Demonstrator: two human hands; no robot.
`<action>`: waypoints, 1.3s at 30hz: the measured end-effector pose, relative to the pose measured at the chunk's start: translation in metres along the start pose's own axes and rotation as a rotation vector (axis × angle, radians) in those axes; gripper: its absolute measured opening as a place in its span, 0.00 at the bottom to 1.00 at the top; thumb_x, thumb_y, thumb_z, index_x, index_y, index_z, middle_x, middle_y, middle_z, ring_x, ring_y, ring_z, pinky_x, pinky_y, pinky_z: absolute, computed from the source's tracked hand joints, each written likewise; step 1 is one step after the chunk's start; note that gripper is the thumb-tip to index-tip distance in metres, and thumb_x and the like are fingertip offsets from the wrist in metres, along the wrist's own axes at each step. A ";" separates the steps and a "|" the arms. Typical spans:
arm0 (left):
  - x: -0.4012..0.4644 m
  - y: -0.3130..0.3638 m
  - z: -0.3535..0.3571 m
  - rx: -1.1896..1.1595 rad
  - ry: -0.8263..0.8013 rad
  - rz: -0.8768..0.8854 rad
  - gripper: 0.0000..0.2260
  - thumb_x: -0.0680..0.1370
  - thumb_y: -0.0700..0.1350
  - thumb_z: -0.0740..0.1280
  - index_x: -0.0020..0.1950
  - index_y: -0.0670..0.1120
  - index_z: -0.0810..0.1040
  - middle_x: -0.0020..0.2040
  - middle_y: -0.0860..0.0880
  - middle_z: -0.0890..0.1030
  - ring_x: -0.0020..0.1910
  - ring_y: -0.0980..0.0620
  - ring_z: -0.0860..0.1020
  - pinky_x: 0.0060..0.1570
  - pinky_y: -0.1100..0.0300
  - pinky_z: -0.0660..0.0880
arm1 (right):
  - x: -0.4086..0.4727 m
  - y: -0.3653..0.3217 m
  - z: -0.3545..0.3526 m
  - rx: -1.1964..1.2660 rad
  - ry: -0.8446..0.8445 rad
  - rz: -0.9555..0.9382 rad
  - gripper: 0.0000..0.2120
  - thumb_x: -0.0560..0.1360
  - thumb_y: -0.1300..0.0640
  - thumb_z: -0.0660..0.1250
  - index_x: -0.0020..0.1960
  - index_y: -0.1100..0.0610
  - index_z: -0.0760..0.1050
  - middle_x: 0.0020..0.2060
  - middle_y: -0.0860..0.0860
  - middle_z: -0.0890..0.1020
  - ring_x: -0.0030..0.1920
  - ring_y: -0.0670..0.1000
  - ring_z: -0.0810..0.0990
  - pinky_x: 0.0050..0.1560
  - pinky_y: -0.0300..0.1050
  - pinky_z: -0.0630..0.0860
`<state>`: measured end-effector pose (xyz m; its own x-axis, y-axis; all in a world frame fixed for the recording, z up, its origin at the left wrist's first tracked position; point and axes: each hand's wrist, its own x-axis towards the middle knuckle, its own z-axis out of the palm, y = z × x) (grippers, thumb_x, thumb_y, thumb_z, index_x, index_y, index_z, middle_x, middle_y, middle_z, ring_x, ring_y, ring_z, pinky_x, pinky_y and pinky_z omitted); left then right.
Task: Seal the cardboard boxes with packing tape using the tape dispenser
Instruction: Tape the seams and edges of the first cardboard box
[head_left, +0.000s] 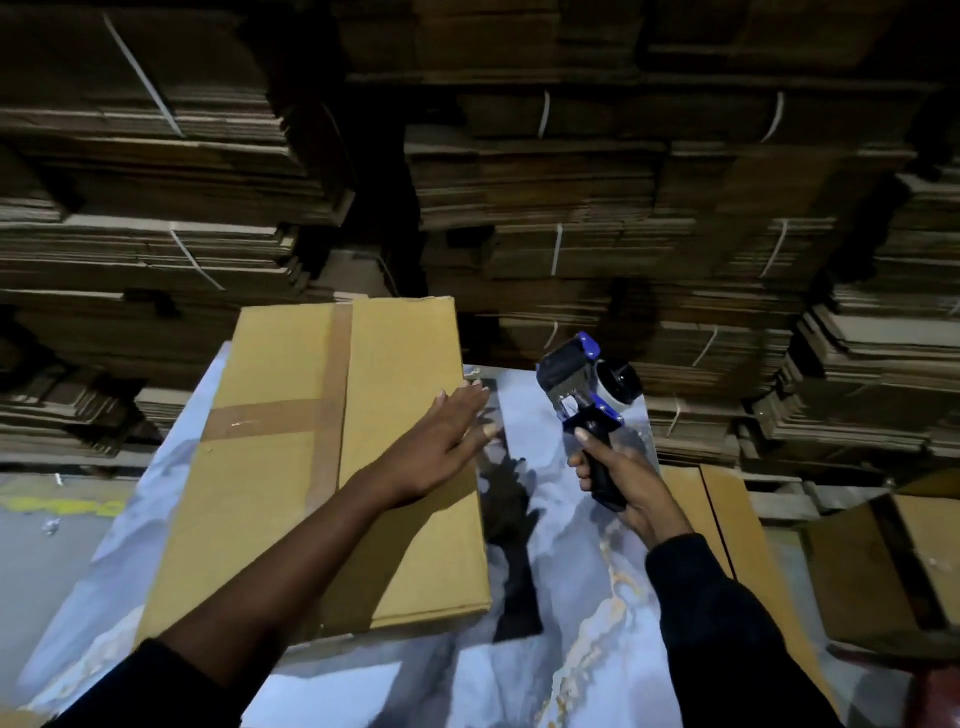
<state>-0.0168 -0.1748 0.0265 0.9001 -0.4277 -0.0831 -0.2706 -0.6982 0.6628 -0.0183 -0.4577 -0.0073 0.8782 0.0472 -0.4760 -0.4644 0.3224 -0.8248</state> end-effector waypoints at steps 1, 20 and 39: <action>-0.002 -0.001 -0.012 -0.084 -0.026 -0.018 0.28 0.86 0.59 0.55 0.85 0.55 0.52 0.81 0.61 0.48 0.78 0.62 0.42 0.78 0.63 0.44 | -0.004 -0.012 0.008 -0.033 -0.026 -0.017 0.16 0.76 0.57 0.74 0.59 0.65 0.77 0.36 0.58 0.80 0.29 0.48 0.76 0.27 0.38 0.74; 0.037 -0.248 -0.212 0.346 0.182 -0.155 0.40 0.75 0.76 0.48 0.76 0.52 0.74 0.68 0.43 0.80 0.67 0.39 0.76 0.62 0.46 0.71 | 0.039 -0.103 0.263 -0.572 -0.034 -0.017 0.09 0.80 0.57 0.70 0.43 0.58 0.75 0.32 0.55 0.76 0.26 0.49 0.72 0.24 0.40 0.70; -0.002 -0.248 -0.191 0.144 0.310 -0.245 0.23 0.79 0.65 0.67 0.63 0.50 0.80 0.59 0.47 0.83 0.62 0.43 0.78 0.53 0.50 0.69 | 0.034 -0.084 0.379 -1.295 0.269 -0.096 0.07 0.79 0.58 0.71 0.48 0.62 0.77 0.31 0.58 0.82 0.24 0.54 0.79 0.26 0.47 0.77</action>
<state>0.1139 0.1084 0.0044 0.9980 -0.0614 0.0169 -0.0608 -0.8402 0.5388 0.0942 -0.1246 0.1610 0.9332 -0.1607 -0.3215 -0.3069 -0.8216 -0.4803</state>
